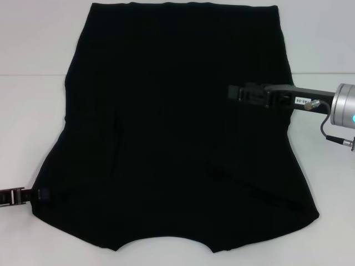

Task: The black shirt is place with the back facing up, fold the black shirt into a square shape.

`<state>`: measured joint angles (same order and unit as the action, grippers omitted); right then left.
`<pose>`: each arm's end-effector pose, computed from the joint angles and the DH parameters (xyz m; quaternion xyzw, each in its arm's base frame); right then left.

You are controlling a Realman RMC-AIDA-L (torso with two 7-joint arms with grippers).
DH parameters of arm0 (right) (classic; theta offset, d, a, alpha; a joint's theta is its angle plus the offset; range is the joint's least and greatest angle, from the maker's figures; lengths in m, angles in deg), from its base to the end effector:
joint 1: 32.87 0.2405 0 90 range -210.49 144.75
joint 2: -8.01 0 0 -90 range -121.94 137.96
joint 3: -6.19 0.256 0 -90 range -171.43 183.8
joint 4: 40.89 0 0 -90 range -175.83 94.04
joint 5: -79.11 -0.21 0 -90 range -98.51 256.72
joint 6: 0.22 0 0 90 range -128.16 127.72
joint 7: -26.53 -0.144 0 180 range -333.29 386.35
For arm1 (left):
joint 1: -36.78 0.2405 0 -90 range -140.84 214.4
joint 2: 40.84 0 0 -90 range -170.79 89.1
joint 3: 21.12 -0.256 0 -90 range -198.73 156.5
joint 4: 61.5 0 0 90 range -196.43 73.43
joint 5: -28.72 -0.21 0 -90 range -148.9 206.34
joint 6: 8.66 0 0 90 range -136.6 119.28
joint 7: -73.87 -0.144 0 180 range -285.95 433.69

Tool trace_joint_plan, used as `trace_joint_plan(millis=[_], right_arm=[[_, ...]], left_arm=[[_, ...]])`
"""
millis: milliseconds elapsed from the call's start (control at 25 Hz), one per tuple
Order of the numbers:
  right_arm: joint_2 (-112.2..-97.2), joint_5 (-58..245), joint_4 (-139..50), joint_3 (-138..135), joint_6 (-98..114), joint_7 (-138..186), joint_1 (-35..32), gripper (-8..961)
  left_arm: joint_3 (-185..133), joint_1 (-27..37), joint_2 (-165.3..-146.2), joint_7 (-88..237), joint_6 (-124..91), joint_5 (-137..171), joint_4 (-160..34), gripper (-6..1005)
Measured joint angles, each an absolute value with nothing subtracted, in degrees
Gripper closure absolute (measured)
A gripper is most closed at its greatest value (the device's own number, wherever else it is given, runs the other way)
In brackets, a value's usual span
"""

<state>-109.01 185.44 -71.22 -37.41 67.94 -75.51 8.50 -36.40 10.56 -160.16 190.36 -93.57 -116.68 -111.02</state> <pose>0.2233 0.4130 -0.0016 -0.8594 0.3873 0.2747 0.1897 -0.3680 0.2961 0.0597 -0.7613 -0.5896 -0.1288 0.2370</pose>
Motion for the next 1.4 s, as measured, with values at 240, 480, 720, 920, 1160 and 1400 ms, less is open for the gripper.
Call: trace_joint_plan(millis=[240, 480, 720, 920, 1160, 1400], right_arm=[[-106.92, 190.1, -71.5, -37.4, 70.7, -80.8, 6.9, 229], [-104.41, 196.3, -72.1, -37.0, 75.9, -87.2, 3.7, 255], [-100.96, 200.4, -72.2, -37.2, 79.9, -92.7, -0.1, 250], [-100.25, 205.2, -71.9, -37.0, 80.8, -94.4, -0.6, 245], [-101.37, 209.3, -71.5, -37.0, 80.4, -94.5, 0.3, 248], [-102.32, 211.1, -71.4, -37.4, 80.6, -95.1, 0.7, 249]], left_arm=[[-36.4, 10.4, -160.18, 190.4, -93.6, -116.2, -111.2, 734], [-36.4, 10.1, -160.03, 190.6, -94.2, -114.1, -110.7, 971], [-36.3, 10.1, -160.12, 190.3, -95.0, -111.6, -109.9, 962], [-36.3, 10.0, -160.01, 189.5, -94.8, -110.6, -108.3, 955], [-36.3, 10.0, -160.01, 189.3, -94.7, -110.2, -108.2, 946], [-36.3, 10.0, -160.02, 189.1, -94.8, -110.1, -108.2, 938]])
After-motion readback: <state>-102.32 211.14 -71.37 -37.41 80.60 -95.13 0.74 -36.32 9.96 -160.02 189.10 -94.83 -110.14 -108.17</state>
